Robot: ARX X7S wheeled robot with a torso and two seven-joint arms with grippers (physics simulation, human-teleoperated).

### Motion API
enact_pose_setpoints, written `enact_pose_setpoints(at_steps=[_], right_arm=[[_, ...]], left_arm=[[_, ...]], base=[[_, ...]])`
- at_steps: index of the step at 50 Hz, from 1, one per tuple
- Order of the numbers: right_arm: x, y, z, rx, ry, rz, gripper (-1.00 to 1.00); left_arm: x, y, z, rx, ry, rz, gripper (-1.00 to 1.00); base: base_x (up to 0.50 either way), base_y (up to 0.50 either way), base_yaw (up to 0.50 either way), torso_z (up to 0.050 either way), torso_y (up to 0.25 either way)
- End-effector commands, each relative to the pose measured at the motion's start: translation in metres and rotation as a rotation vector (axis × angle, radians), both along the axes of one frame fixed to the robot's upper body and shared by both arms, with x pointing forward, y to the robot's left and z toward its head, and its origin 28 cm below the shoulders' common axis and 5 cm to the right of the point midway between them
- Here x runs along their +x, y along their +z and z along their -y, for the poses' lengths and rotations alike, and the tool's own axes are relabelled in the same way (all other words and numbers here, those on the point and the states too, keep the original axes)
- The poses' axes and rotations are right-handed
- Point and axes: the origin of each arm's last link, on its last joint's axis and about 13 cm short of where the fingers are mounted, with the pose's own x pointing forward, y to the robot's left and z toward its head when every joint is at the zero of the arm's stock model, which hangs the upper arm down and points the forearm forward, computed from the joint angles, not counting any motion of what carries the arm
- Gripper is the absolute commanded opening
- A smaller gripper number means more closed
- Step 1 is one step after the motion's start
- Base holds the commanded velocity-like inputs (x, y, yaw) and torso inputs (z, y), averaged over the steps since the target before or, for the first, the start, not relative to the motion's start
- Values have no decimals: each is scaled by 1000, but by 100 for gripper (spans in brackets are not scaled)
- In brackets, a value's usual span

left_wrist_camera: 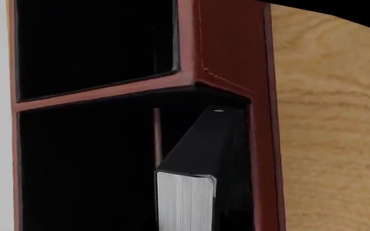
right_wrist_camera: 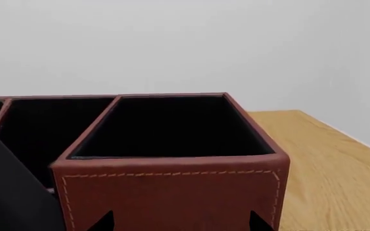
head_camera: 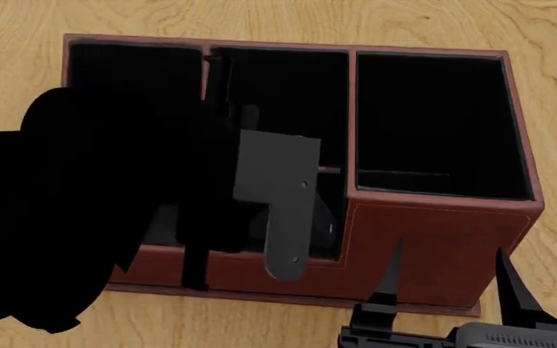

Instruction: Pick up the book and place it in the back compartment of the caddy.

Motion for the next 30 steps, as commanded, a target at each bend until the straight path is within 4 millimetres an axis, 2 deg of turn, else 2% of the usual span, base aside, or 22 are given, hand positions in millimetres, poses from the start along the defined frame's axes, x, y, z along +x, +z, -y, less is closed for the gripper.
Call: enact_pose_setpoints(at_steps=[1, 25, 26, 30], right_arm=[[1, -3, 1, 4, -2, -5, 100], [2, -6, 2, 6, -4, -10, 100], [2, -6, 2, 4, -4, -11, 100], [2, -6, 2, 5, -4, -11, 100]], left_arm=[[6, -2, 3, -12, 4, 42, -100], [7, -3, 4, -23, 4, 46, -100], [8, -3, 4, -22, 1, 47, 100], [7, -2, 4, -26, 1, 40, 100]], base=[[0, 0, 0, 0, 0], [0, 0, -1, 0, 0], [0, -3, 0, 0, 0], [0, 0, 0, 0, 3]])
